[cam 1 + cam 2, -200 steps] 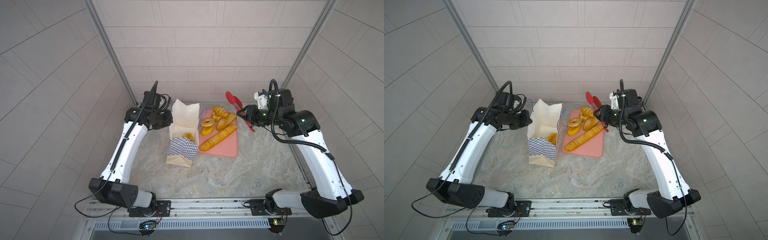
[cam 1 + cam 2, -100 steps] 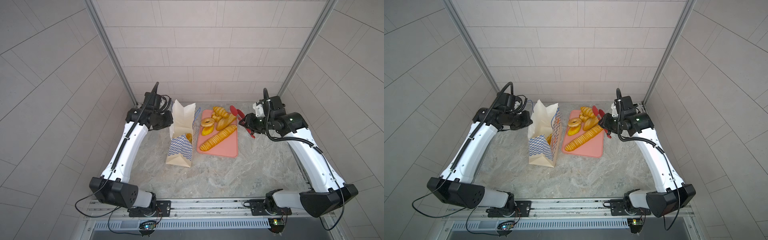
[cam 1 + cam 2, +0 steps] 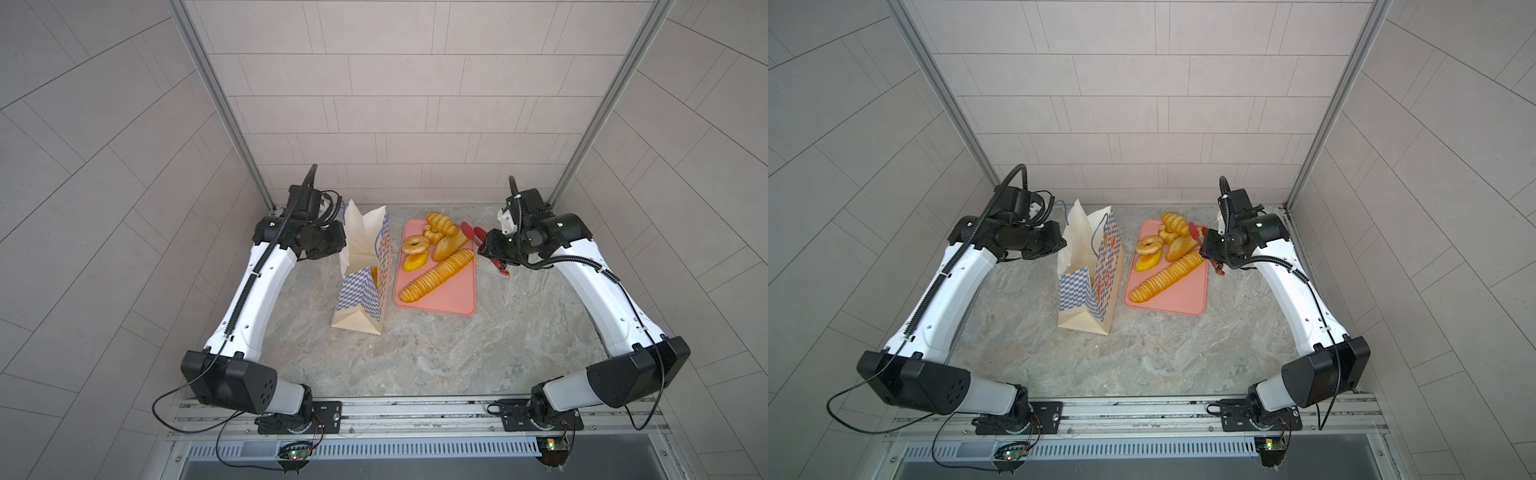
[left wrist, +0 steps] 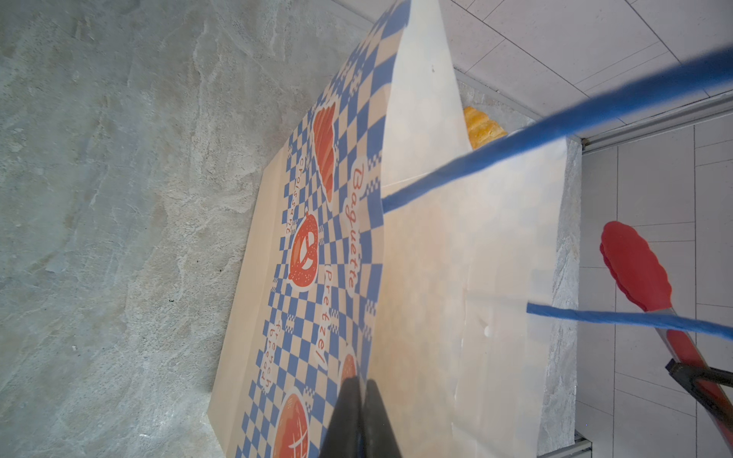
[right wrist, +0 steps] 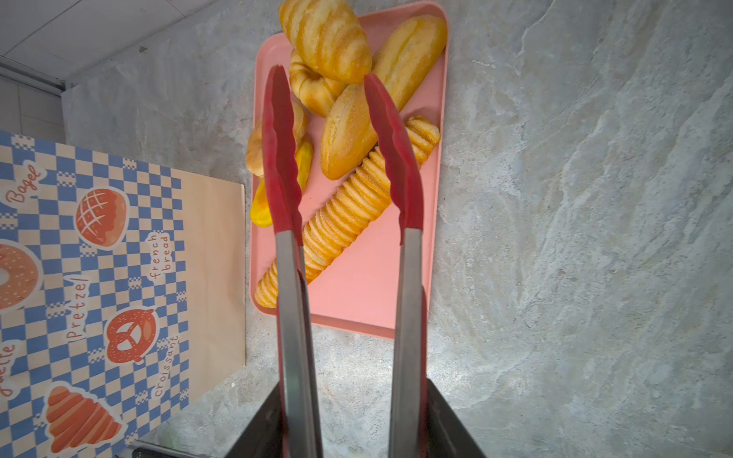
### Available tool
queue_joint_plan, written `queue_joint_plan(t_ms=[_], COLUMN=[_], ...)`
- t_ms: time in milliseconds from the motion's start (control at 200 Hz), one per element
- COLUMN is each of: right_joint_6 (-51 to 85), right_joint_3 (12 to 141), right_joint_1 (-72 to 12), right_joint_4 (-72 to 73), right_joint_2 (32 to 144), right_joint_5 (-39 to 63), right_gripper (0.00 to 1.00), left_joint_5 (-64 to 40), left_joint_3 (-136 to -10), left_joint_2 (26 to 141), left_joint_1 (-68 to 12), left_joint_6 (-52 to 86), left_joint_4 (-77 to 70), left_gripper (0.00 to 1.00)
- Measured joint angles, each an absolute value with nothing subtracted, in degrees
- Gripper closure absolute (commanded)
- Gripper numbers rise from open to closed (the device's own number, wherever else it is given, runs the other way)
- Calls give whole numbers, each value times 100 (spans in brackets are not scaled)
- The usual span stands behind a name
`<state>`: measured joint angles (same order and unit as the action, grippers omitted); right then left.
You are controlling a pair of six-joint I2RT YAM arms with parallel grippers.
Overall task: Pack bread into a paper bag
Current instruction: Pick up the bread from the tray.
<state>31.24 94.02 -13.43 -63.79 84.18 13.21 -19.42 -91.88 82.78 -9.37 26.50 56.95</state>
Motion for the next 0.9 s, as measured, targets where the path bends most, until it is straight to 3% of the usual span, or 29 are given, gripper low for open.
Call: queue_joint_plan(t_ms=[896], right_joint_6=[1743], right_joint_3=[10770], right_joint_1=[-1345], right_joint_4=[-7124], right_joint_2=[9581], right_joint_5=[226], right_gripper=[51], left_joint_5=[-2421], left_joint_3=[-9072], left_joint_2=[8381], left_joint_1=[-788], left_joint_6=[2502], left_joint_4=[5448], left_gripper=[100])
